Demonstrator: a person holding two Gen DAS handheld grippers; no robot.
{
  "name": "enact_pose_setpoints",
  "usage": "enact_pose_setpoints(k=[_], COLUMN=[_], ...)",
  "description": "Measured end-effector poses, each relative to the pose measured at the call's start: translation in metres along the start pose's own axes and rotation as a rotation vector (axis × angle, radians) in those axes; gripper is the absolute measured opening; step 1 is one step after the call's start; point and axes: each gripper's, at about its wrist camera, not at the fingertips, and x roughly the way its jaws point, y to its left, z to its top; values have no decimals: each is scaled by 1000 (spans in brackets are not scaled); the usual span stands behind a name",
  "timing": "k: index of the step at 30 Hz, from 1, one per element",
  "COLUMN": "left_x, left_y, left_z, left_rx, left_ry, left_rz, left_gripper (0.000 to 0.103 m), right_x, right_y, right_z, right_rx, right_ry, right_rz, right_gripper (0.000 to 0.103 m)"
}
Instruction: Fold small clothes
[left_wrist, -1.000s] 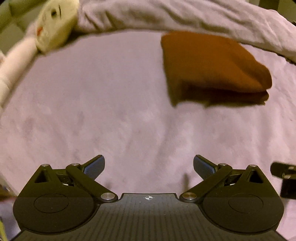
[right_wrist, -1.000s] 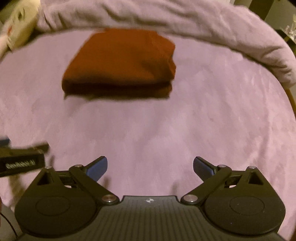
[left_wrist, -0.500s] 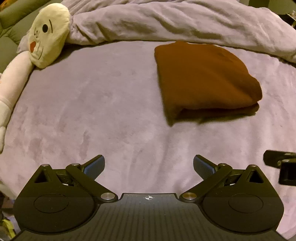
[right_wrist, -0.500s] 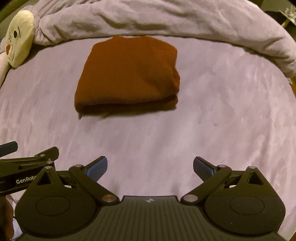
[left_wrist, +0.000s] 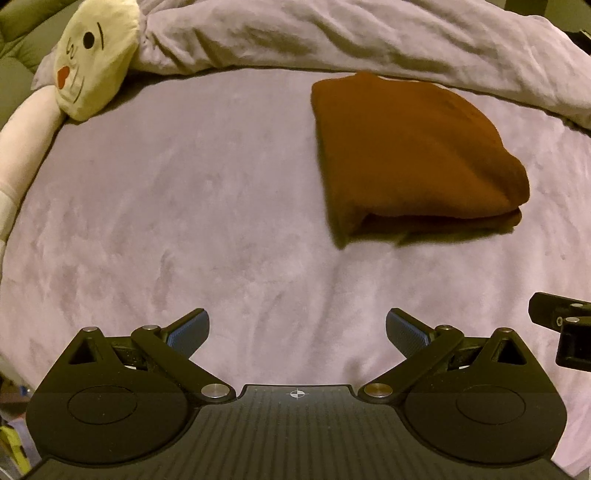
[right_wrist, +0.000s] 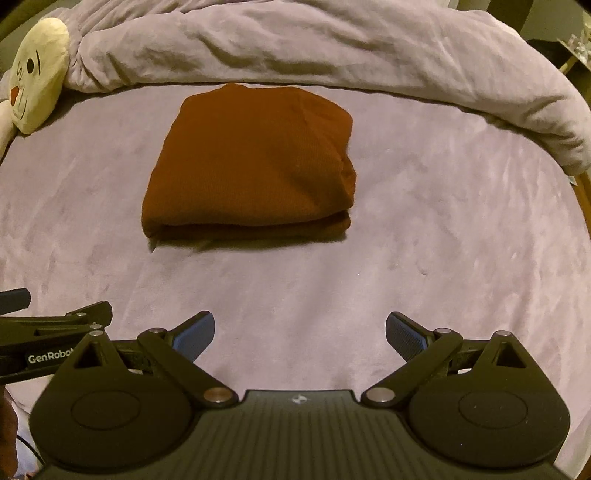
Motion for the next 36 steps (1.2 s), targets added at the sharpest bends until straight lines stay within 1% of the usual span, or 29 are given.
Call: enact_pose_setpoints(k=[10,24,36], left_x=[-3,-6,-8], left_y=[-2,1,2], left_z=[-1,2,2], left_rx=[8,-27,-32], left_ry=[5,1,0], left_rz=[-4,3,1], left_gripper=[103,103,103], right_x=[-2,-5,-8], right_y=[-3,-3,-5], right_z=[1,3,2], right_rx=[3,-5,1], right_ry=[-7,-12,-18], right_rz=[-5,-2,5], right_gripper=[99,99,99])
